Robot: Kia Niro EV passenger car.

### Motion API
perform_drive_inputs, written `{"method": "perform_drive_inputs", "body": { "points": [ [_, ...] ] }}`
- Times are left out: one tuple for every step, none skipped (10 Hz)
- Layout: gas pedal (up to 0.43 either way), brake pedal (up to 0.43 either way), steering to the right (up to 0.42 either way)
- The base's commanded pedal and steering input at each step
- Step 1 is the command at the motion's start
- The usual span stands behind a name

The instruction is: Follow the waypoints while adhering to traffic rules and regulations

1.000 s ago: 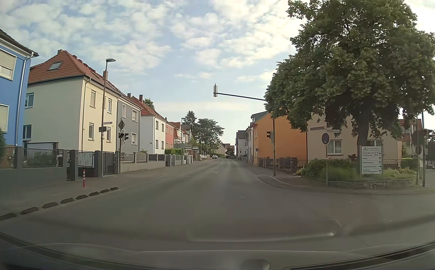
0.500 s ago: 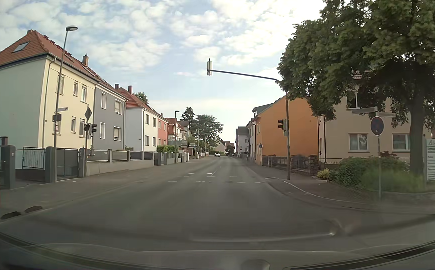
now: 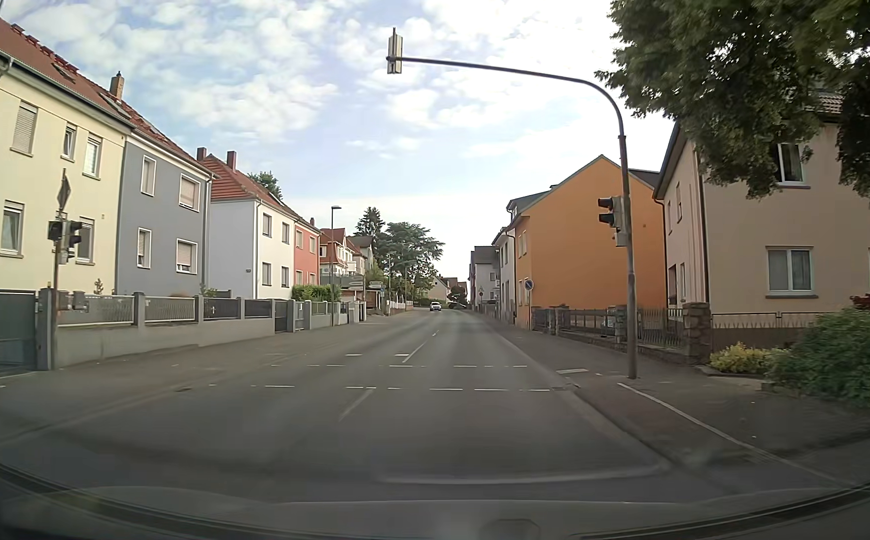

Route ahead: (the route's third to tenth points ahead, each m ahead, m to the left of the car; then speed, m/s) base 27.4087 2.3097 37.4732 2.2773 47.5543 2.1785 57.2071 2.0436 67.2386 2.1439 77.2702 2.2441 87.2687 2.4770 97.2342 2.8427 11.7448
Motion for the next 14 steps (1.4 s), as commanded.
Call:
{"method": "perform_drive_inputs", "body": {
  "points": [
    [0.02, 0.018, 0.003],
    [0.02, 0.012, 0.003],
    [0.02, 0.018, 0.003],
    [0.028, 0.018, 0.003],
    [0.028, 0.018, 0.002],
    [0.028, 0.012, 0.002],
    [0.028, 0.018, 0.002],
    [0.028, 0.012, 0.002],
    [0.028, 0.018, 0.001],
    [0.028, 0.018, 0.001],
    [0.028, 0.018, 0.001],
    [0.028, 0.012, 0.0],
    [0.028, 0.018, 0.0],
    [0.028, 0.018, 0.0]
  ]
}}
